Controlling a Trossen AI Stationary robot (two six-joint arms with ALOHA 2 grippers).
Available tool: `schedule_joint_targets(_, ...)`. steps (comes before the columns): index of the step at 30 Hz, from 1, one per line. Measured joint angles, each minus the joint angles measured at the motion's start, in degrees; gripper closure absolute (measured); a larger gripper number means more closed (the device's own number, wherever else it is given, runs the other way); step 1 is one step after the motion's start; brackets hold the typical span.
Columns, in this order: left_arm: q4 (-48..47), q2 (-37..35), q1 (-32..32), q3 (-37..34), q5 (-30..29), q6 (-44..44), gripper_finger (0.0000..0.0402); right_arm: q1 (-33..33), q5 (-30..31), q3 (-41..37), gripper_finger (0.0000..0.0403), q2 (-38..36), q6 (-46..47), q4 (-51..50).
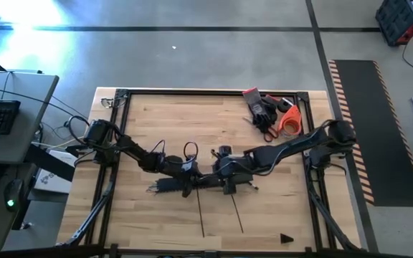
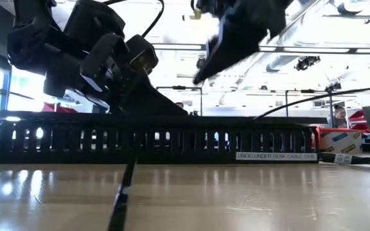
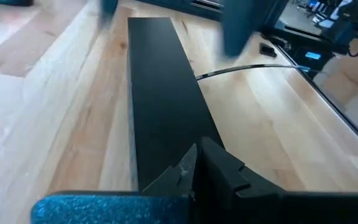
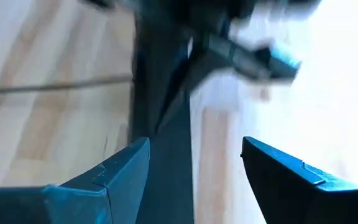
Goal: Ziptie cables
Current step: Close the black cable duct
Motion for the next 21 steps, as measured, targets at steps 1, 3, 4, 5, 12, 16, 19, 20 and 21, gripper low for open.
schedule_joint_targets(1,-0.07,-0.16,-0.28,-0.03,-0.02,0.27,0.0401,0.0,-0.11,-1.55,0.0163,0.15,1.0,1.65)
schedule_joint_targets(3,-1.08,-1.0,-0.92,-0.11,-0.31,1.01,0.0401,-0.06,-0.11,-4.94,0.0164,0.42,3.68,6.57)
schedule_joint_targets(4,-2.32,-1.85,-1.41,-0.13,-0.74,1.63,0.0402,-0.04,-0.14,-6.42,0.0165,0.37,5.25,10.28)
schedule_joint_targets(5,-3.61,-2.67,-1.89,-0.19,-1.35,2.31,0.0401,0.0,-0.5,-7.76,0.0168,0.17,7.0,13.81)
schedule_joint_targets(12,-16.99,-11.77,-5.72,-0.38,-8.41,6.64,0.0401,1.34,-3.24,-14.74,0.0203,0.71,12.55,29.02)
schedule_joint_targets(16,-25.49,-19.67,-9.75,-0.23,-15.12,8.53,0.0402,2.18,-3.92,-15.56,0.0212,0.76,10.89,33.1)
schedule_joint_targets(19,-31.13,-25.51,-14.05,1.33,-21.8,7.32,0.0402,2.32,-5.1,-15.49,0.0213,0.72,8.61,36.42)
schedule_joint_targets(20,-33.44,-26.59,-15.68,1.51,-23.99,6.56,0.0402,2.32,-5.38,-15.49,0.0213,0.72,8.06,36.64)
schedule_joint_targets(21,-35.59,-27.56,-17.35,1.51,-26.07,5.84,0.0402,2.31,-5.55,-15.51,0.0213,0.74,7.45,37.15)
